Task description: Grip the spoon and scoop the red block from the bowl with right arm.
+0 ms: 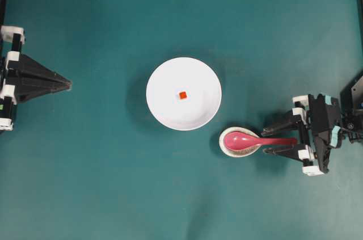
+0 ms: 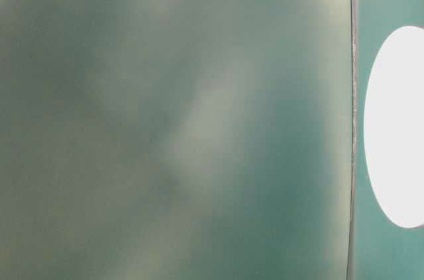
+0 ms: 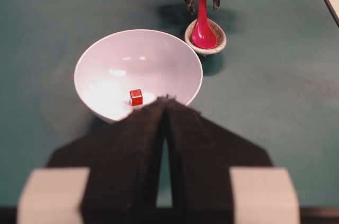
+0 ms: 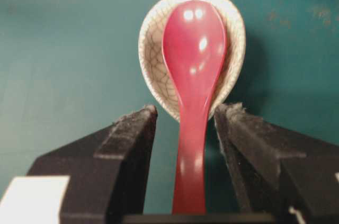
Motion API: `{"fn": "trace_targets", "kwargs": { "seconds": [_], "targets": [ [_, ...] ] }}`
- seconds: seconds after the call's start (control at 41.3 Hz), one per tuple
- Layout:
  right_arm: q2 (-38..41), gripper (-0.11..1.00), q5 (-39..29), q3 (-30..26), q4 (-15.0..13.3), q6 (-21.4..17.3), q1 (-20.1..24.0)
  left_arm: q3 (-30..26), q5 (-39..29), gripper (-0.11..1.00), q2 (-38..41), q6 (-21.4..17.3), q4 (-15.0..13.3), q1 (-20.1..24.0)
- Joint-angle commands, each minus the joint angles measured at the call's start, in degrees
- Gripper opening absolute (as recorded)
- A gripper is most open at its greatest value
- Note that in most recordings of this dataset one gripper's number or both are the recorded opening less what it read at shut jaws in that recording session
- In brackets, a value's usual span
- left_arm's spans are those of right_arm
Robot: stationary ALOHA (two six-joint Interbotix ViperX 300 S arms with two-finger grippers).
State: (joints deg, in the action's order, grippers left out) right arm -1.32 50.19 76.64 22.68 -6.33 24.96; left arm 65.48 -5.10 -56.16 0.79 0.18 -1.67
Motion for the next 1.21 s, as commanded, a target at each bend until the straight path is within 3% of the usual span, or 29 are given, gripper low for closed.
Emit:
{"fn": "trace_targets", "kwargs": {
  "seconds": [0.0, 0.484, 0.992, 1.186],
  "targets": [
    [-0.26, 0.54, 1.49, 0.09, 0.09, 0.62, 0.26, -1.67, 0.26, -0.01, 0.44, 0.00, 0.09, -0.18],
    [0.00, 0.49, 3.60, 1.58, -0.09, 4.39, 1.05, -1.85, 0.62, -0.01, 0.44, 0.53, 0.18, -0.18],
    [6.68, 0.45, 7.38, -0.79, 0.18, 4.39, 2.37, -1.85, 0.70, -0.01, 0.53, 2.81, 0.09, -0.18],
    [6.59, 0.45, 8.17, -0.35, 1.67, 4.31, 2.29, -1.85, 0.70, -0.01, 0.53, 2.81, 0.18, -0.18]
  ]
}}
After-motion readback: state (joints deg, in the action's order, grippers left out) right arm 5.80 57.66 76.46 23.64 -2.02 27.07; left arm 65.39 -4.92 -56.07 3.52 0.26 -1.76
